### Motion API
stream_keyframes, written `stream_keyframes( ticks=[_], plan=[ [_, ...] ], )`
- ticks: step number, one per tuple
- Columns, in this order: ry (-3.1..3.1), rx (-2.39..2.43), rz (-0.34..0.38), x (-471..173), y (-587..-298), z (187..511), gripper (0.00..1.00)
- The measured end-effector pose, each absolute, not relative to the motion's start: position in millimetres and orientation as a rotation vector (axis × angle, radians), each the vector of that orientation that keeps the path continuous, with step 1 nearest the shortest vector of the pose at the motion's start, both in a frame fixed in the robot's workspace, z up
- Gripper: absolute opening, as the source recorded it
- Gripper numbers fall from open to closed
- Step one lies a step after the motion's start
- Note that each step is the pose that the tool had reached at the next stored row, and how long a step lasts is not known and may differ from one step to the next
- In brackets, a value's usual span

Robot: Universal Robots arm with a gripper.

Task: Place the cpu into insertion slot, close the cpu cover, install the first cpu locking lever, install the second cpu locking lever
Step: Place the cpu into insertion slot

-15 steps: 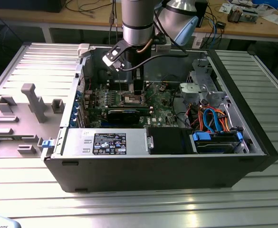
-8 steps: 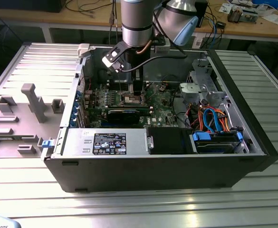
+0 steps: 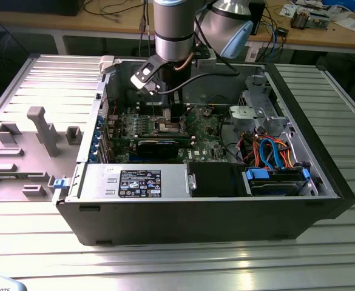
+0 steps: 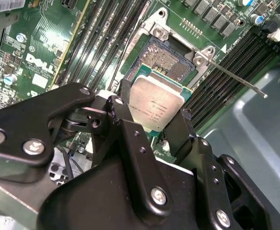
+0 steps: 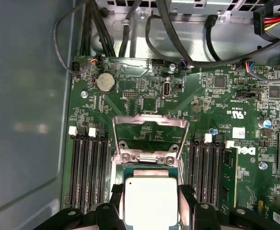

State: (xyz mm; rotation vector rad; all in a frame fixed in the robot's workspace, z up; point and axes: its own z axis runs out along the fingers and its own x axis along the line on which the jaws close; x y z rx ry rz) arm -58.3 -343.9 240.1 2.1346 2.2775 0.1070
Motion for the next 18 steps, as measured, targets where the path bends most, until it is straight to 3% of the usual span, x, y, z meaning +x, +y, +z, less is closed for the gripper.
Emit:
stream_keyframes(
  ticks=[18],
  plan=[
    [2.235,2.178,0.107,-60,-343,220,0.54]
  ],
)
